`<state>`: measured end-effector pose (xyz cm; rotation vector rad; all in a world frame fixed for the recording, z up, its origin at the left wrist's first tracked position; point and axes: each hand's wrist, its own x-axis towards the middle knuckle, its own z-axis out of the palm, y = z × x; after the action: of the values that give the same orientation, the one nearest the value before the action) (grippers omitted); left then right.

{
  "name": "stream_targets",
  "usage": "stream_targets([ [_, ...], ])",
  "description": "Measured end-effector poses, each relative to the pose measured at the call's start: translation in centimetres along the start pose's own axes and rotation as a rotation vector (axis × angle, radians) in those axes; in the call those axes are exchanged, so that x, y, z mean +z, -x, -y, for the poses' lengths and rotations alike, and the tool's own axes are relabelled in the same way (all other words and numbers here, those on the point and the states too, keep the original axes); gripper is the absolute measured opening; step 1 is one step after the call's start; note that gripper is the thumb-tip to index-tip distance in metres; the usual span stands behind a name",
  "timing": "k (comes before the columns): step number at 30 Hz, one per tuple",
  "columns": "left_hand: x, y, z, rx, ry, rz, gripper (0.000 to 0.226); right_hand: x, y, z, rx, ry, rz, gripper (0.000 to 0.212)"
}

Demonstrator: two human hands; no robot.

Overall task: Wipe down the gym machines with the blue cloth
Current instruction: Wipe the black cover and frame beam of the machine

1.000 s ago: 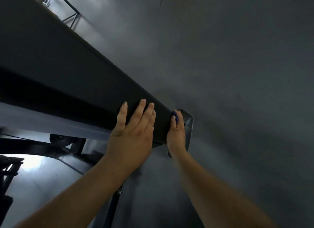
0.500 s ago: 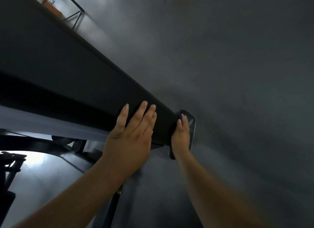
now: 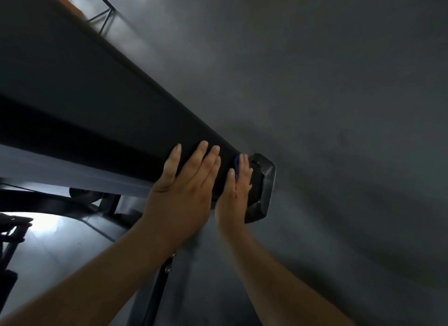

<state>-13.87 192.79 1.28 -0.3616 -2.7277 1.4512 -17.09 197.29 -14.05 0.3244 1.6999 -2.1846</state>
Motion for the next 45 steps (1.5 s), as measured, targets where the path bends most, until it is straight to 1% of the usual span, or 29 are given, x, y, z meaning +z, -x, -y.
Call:
stream_targets([
  [2, -0.1, 0.2, 0.3, 0.008, 0.000, -0.010, 0.066, 0.0, 1.1, 1.2, -0.105, -0.022, 0.039, 0.054],
  [4, -0.3, 0.5, 1.1, -0.002, 0.028, -0.038, 0.066, -0.7, 0.9, 0.8, -0.148, 0.000, 0.095, 0.053],
  [5, -0.5, 0.8, 1.6, -0.011, 0.047, -0.055, 0.066, -1.2, 0.4, 0.3, -0.119, 0.013, 0.103, 0.052],
  [8, -1.4, 1.8, 3.0, -0.038, 0.060, -0.091, 0.067, -1.7, -0.8, 0.1, 0.122, -0.005, 0.059, 0.048],
  [9, -1.8, 2.2, 3.5, -0.053, 0.059, -0.101, 0.068, -1.5, -0.6, 0.7, 0.149, 0.004, 0.060, 0.050],
  [10, -2.2, 2.6, 3.9, -0.073, 0.057, -0.113, 0.068, -1.1, 0.0, 1.7, 0.122, 0.017, 0.077, 0.052],
  [14, -4.2, 4.0, 6.7, -0.165, 0.037, -0.175, 0.072, 0.0, 3.6, 8.1, -0.201, 0.054, 0.212, 0.057],
  [17, -5.8, 4.8, 9.3, -0.289, 0.055, -0.261, 0.076, 0.5, 5.2, 13.4, -0.453, 0.106, 0.355, 0.055],
  [20, -7.1, 5.6, 12.0, -0.367, 0.056, -0.308, 0.075, 1.2, 6.5, 17.8, -0.631, 0.170, 0.453, 0.058],
  [22, -7.8, 6.3, 13.6, -0.408, 0.044, -0.338, 0.072, 1.7, 7.1, 19.6, -0.731, 0.226, 0.484, 0.060],
  [26, -8.7, 7.5, 16.1, -0.503, 0.019, -0.416, 0.069, 2.9, 7.4, 22.9, -0.935, 0.277, 0.495, 0.061],
  [29, -8.9, 8.4, 17.6, -0.627, 0.065, -0.474, 0.071, 4.3, 7.9, 26.0, -1.090, 0.297, 0.487, 0.061],
  [34, -8.5, 10.0, 18.4, -0.750, 0.163, -0.476, 0.076, 5.5, 9.0, 31.3, -1.393, 0.354, 0.540, 0.057],
  [37, -8.2, 10.8, 18.8, -0.832, 0.220, -0.485, 0.081, 6.6, 9.5, 35.2, -1.657, 0.475, 0.529, 0.052],
  [39, -8.0, 11.4, 19.2, -0.880, 0.248, -0.475, 0.081, 7.3, 9.5, 36.5, -1.856, 0.596, 0.494, 0.049],
  [42, -7.1, 12.1, 19.0, -0.895, 0.288, -0.448, 0.079, 6.5, 7.6, 35.8, -2.106, 0.804, 0.451, 0.055],
  [45, -5.9, 12.3, 17.8, -0.907, 0.323, -0.447, 0.079, 4.6, 5.0, 34.1, -2.249, 0.961, 0.501, 0.063],
])
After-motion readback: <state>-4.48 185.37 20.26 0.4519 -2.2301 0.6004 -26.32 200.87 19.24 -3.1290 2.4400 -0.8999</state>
